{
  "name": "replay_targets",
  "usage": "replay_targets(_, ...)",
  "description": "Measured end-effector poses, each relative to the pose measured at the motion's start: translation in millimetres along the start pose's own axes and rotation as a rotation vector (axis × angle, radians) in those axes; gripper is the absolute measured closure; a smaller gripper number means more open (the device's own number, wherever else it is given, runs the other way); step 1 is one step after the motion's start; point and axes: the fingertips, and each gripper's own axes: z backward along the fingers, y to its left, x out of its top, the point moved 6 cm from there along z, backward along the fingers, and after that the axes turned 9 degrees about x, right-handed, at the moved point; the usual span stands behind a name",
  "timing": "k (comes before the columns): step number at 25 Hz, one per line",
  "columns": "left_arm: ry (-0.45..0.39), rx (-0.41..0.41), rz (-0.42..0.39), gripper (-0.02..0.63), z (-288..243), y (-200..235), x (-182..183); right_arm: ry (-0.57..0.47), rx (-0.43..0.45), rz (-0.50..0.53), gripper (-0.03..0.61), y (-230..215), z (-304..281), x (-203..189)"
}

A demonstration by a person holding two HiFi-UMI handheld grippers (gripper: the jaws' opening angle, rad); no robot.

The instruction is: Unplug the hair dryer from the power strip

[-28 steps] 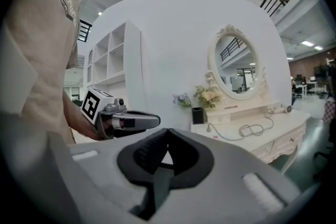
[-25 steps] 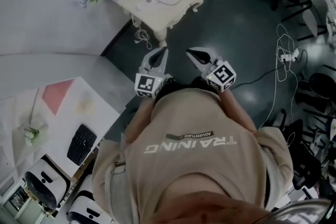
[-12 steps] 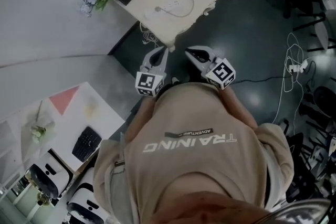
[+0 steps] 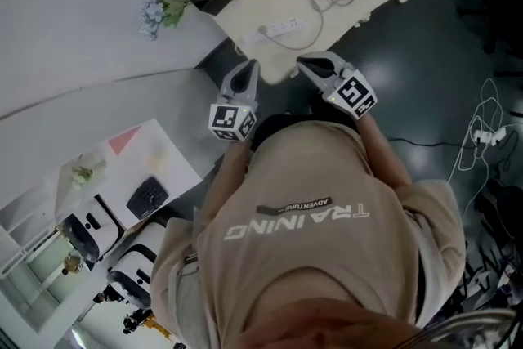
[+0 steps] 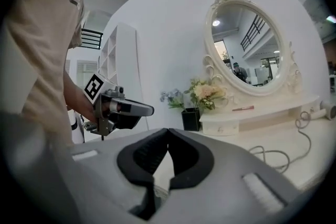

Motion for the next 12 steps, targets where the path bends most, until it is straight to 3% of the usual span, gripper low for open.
replay_targets(3, 0.023, 0.034, 0.042, 0.607, -15.6, 4.9, -5.6, 0.014, 0.024, 0.002, 0.575, -29.5, -11.7, 0.0)
replay_targets(7, 0.070, 0.030, 0.036, 0.607, -25.3, 14.6, -17.2, 0.048, 0.051, 0.005, 0.574, -50.8, -32.8, -0.7)
replay_targets(12, 0.062, 0.011, 0.042, 0.607, -45.2, 49.6, -31.1, 0.126, 0.022, 0.011, 0.574, -78.4, -66.9, -5.8)
